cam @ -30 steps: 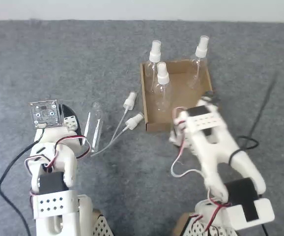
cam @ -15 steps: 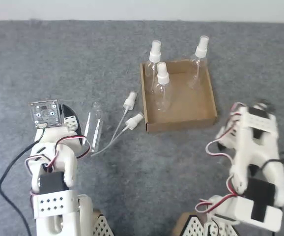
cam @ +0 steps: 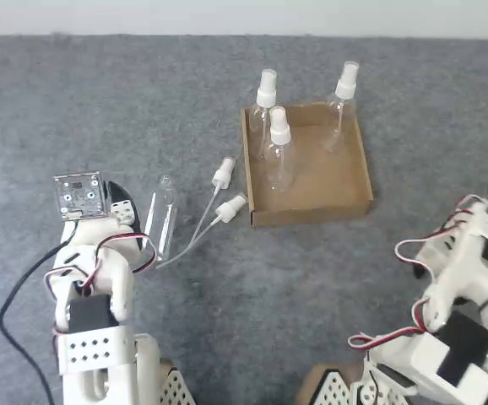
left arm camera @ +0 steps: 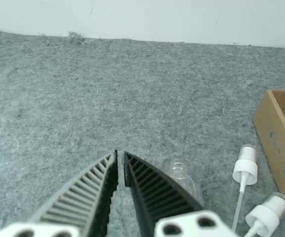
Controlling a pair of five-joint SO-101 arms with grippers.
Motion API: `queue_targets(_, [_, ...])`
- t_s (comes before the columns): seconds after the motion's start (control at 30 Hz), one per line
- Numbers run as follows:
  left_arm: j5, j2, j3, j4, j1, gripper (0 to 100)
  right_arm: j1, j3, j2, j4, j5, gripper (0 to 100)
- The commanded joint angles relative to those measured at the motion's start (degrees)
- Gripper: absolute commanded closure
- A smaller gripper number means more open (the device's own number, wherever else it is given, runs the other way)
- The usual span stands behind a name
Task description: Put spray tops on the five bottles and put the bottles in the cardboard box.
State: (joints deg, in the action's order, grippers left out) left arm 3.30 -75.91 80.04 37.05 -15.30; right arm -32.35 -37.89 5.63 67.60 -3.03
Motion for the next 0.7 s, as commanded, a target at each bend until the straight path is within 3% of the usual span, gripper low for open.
queue_targets(0.0, [-0.1, -0.9, -0.6, -0.9, 0.1, 99, -6.8, 3.2, 0.5, -7.9, 18.5, 80.9])
queue_targets(0.13, [-0.1, -0.9, -0.6, -0.9, 0.1, 99, -9.5, 3.2, 0.5, -14.7, 45.9, 80.9])
queue_targets(0.2, [-0.1, -0.9, -0.6, -0.9, 0.1, 99, -9.5, 3.1, 0.4, -15.1, 56.0, 80.9])
queue_targets(0.5, [-0.1, -0.7, -0.6, -0.9, 0.2, 99, -8.3, 3.5, 0.7, -6.7, 69.0, 85.6])
queue_targets(0.67, [-0.1, -0.6, -0.5, -0.9, 1.3, 99, -8.4, 5.5, 1.0, -1.6, 69.3, 75.0])
